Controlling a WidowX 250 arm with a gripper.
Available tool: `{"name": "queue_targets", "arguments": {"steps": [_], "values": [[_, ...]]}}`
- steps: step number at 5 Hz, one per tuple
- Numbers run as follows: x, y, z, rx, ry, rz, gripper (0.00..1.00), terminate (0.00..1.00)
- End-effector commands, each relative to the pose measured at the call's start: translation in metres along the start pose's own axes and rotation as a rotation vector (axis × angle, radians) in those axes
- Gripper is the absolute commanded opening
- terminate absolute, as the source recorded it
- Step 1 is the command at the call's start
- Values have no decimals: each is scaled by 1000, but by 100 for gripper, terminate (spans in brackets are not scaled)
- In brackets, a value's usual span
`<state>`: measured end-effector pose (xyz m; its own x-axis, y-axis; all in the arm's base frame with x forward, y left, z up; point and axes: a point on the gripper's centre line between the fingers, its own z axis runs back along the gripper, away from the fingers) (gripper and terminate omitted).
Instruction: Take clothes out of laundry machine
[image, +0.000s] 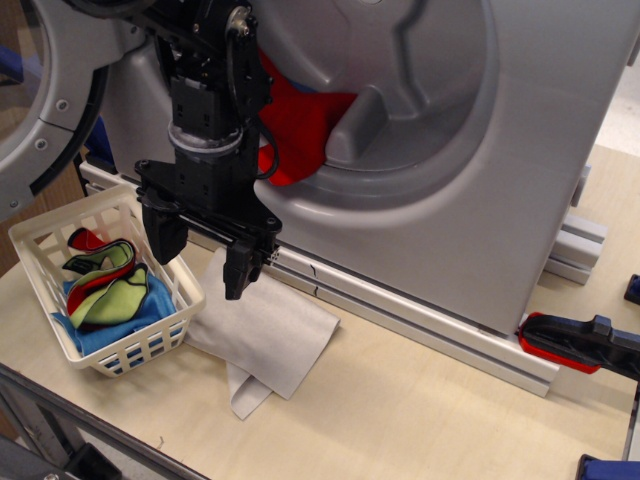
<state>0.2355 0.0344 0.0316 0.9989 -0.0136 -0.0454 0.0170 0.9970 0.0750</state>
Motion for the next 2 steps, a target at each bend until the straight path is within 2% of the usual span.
{"name": "queue_targets", "arguments": {"steps": [1, 2], "values": [[0, 0, 0, 0, 0, 0, 100, 0], [19, 7, 12, 60, -134, 35, 100, 0]]}}
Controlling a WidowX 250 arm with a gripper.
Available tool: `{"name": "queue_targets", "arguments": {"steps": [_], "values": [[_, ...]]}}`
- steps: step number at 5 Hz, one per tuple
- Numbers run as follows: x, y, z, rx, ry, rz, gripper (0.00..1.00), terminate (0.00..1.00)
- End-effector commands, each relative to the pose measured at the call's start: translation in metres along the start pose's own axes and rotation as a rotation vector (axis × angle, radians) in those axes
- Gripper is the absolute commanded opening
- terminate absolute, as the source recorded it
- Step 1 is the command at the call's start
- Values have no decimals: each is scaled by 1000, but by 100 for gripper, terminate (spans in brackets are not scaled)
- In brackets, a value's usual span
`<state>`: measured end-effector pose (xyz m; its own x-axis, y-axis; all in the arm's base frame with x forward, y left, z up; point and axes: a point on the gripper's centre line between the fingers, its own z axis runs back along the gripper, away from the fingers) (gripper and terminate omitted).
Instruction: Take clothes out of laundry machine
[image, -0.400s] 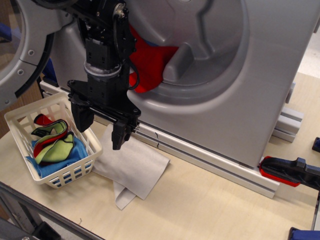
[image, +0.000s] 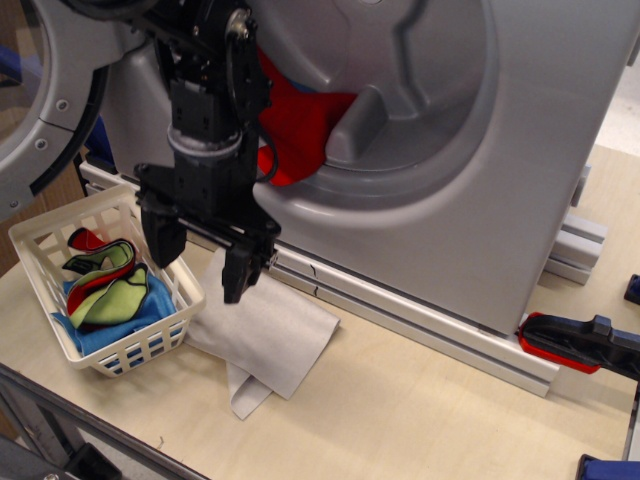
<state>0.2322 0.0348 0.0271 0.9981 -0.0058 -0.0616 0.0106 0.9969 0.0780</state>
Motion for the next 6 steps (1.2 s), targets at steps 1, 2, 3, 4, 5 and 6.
{"name": "queue_targets", "arguments": {"steps": [1, 2, 3, 4, 5, 6], "values": [[38, 12, 30, 92, -275, 36, 100, 0], [55, 21, 50, 149, -418, 20, 100, 0], [73, 31, 70, 151, -488, -3, 100, 0], [91, 31, 85, 177, -529, -39, 100, 0], [107, 35, 86, 196, -527, -72, 100, 0], [117, 44, 77, 229, -499, -77, 100, 0]]}}
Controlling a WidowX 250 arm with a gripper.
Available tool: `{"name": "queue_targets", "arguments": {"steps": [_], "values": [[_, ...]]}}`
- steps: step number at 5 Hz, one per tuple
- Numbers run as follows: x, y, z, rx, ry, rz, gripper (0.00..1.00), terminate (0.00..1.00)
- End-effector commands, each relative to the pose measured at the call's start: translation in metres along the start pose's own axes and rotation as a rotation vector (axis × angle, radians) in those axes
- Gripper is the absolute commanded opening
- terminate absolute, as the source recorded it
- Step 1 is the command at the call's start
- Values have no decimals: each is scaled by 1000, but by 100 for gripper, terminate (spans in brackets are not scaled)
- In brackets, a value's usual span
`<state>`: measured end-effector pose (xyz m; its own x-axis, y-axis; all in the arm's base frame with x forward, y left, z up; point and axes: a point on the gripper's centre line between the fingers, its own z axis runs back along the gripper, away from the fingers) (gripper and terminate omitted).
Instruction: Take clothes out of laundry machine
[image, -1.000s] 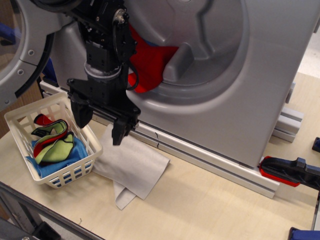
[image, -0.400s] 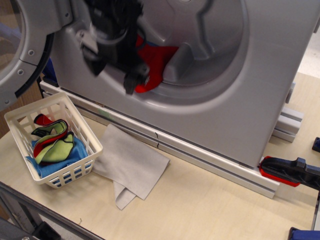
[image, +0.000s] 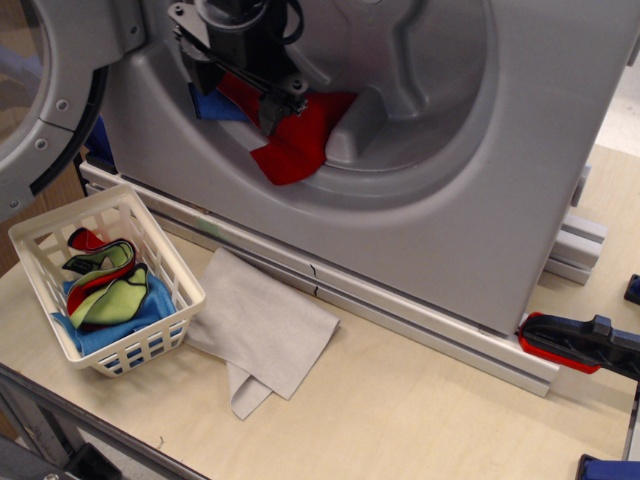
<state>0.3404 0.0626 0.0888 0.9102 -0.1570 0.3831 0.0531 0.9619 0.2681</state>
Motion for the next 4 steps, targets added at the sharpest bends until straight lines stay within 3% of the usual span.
{"name": "queue_targets", "arguments": {"steps": [1, 3, 4], "values": [[26, 14, -10, 54, -3, -33, 100, 0], [42, 14, -28, 87, 43, -51, 100, 0], [43, 4, -43, 129, 118, -81, 100, 0]]}}
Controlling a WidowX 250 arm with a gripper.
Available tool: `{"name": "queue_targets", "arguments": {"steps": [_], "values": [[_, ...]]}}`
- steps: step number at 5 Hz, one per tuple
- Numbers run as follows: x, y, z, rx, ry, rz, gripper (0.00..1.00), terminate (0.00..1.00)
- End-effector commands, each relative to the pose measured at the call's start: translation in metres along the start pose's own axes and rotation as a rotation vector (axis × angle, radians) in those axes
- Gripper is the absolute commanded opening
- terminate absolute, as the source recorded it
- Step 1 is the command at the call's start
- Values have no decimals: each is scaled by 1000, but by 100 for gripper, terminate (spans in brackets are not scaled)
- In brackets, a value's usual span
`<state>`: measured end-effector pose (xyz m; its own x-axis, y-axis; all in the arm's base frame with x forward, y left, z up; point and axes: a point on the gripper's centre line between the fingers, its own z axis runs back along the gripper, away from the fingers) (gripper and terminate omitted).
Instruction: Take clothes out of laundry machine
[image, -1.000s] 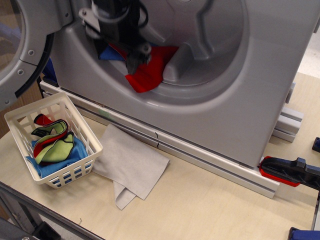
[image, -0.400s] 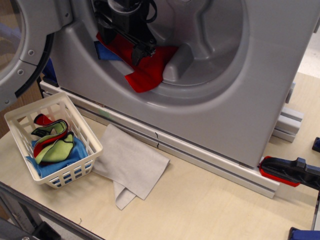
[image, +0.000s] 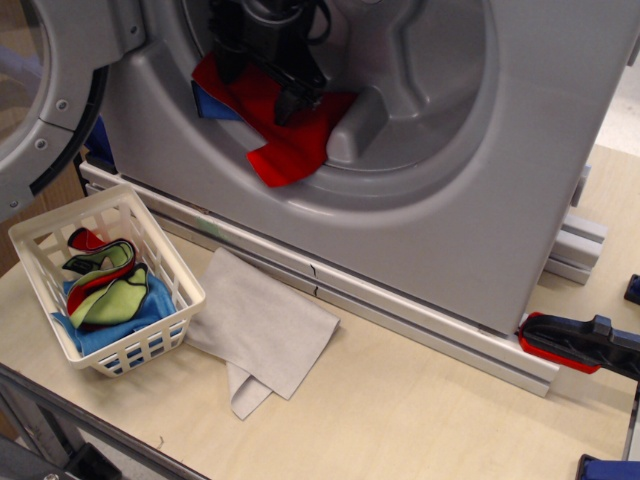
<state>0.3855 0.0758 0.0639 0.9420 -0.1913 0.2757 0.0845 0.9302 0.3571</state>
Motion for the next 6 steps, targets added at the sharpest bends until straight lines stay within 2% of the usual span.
{"name": "queue_targets", "arguments": {"steps": [1, 2, 3, 5, 6], "values": [[11, -5, -10, 83, 80, -25, 100, 0], [6, -4, -15, 99, 106, -29, 100, 0], [1, 2, -14, 96, 115, 9, 0, 0], [-17, 16, -17, 158, 178, 83, 0, 0], [-25, 15, -8, 184, 178, 104, 0, 0]]}}
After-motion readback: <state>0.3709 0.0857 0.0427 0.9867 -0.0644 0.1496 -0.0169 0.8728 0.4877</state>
